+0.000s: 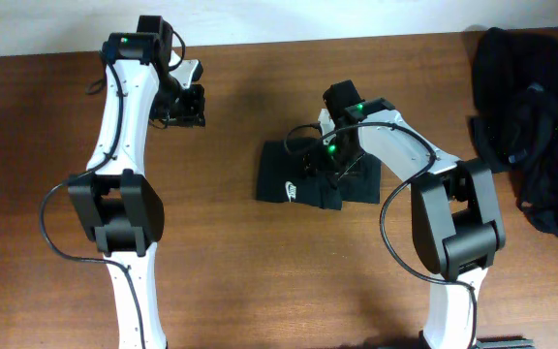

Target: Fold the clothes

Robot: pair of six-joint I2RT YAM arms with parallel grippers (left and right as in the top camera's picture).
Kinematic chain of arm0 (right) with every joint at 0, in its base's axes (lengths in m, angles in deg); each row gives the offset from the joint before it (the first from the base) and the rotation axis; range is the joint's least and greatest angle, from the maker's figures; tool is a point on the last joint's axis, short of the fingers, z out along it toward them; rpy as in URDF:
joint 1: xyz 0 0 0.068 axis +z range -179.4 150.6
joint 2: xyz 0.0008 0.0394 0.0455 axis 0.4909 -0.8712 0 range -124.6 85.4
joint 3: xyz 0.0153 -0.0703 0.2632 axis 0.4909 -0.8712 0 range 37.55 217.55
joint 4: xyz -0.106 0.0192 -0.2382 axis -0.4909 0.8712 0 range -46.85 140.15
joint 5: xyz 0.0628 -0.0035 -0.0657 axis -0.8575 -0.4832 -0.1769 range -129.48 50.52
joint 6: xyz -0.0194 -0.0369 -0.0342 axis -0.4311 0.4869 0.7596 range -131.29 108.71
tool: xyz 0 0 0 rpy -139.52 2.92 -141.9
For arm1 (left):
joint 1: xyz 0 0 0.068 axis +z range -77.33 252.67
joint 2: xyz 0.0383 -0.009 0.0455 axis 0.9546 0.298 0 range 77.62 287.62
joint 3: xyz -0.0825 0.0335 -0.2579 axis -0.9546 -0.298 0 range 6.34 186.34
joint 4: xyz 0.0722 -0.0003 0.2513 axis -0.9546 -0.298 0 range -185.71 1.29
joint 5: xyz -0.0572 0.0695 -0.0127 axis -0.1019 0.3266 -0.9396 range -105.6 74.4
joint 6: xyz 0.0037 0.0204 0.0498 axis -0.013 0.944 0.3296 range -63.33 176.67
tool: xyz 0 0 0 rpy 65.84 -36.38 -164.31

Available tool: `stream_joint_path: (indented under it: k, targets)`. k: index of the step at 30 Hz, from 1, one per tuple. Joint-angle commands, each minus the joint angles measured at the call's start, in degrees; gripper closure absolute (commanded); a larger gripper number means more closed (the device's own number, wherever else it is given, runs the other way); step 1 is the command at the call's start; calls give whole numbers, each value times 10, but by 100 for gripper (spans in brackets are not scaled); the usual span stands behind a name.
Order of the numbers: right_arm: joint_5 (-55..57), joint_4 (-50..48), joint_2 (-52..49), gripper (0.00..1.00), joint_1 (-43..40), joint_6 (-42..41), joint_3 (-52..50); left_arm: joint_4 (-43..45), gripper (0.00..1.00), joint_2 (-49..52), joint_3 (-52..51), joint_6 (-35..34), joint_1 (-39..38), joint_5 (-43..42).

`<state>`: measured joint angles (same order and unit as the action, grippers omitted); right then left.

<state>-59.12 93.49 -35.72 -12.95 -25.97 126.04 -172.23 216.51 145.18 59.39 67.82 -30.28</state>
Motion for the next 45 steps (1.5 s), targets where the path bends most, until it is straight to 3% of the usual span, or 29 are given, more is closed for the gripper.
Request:
stream_joint_path:
  k: [1, 6, 10, 19, 45]
  targets:
    - [-3, -2, 9, 31, 0, -8, -5, 0, 74, 3, -1, -3, 1, -6]
    - [9, 2, 37, 30, 0, -5, 2, 1, 74, 3, 0, -3, 1, -6]
    - [73, 30, 46, 30, -1, -49, 2, 1, 74, 3, -1, -3, 1, -6]
    - [104, 32, 38, 30, 0, -90, 2, -2, 74, 3, -1, -3, 1, -6]
    - [99, -12, -1, 31, 9, -120, -4, -1, 74, 3, -1, -4, 1, -6]
